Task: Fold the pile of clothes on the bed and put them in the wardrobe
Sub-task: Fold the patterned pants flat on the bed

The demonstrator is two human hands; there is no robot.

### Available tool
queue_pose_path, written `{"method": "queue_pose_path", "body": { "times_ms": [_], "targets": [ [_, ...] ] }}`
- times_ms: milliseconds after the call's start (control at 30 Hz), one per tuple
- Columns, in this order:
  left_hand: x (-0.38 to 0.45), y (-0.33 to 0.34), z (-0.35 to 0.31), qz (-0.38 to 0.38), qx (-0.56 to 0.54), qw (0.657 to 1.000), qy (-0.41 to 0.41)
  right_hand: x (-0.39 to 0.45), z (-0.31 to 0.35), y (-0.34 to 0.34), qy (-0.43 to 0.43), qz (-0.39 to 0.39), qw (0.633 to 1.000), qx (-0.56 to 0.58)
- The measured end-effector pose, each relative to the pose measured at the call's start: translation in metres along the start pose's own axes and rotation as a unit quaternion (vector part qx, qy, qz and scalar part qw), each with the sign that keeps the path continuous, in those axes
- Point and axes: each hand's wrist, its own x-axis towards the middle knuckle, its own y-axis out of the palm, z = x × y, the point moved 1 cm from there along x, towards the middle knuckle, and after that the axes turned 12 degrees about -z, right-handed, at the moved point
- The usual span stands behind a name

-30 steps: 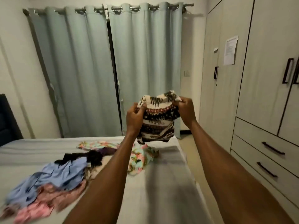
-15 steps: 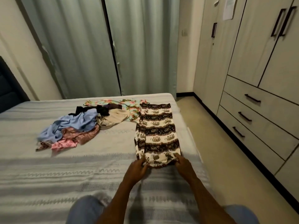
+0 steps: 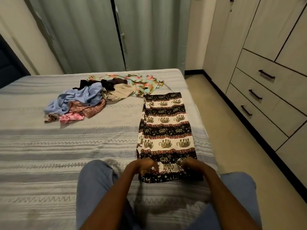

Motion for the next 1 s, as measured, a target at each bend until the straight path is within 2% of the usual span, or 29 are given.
{"method": "queue_pose_path", "body": {
  "times_ms": [67, 133, 200, 367, 500, 633, 800, 1000],
  "targets": [
    [-0.001, -0.003, 0.001, 0.005, -0.008, 1.0, -0.007, -0.003, 0.0, -0.005, 0.03, 0.032, 0.999, 0.024],
    [0.002, -0.01, 0.0, -0.056, -0.008, 0.997, 0.044, -0.004, 0.005, -0.01, 0.048, 0.029, 0.997, 0.053],
    [0.007, -0.014, 0.001, -0.139, -0.024, 0.985, 0.094, -0.002, 0.015, -0.012, 0.022, -0.013, 0.995, 0.092],
    [0.015, -0.017, -0.009, -0.312, -0.116, 0.933, 0.137, 0.02, 0.028, -0.018, -0.024, -0.191, 0.965, 0.18],
    [0.034, -0.022, -0.027, -0.428, -0.076, 0.891, 0.132, 0.044, 0.04, -0.022, -0.03, -0.227, 0.959, 0.17],
    [0.073, -0.047, -0.048, -0.452, -0.054, 0.882, 0.121, 0.089, 0.053, -0.046, -0.038, -0.234, 0.958, 0.16],
    [0.128, -0.097, -0.072, -0.442, -0.042, 0.888, 0.117, 0.158, 0.069, -0.087, -0.019, -0.223, 0.948, 0.226],
    [0.216, -0.165, -0.104, -0.466, 0.005, 0.878, 0.106, 0.254, 0.102, -0.134, -0.025, -0.273, 0.942, 0.193]
  ]
}}
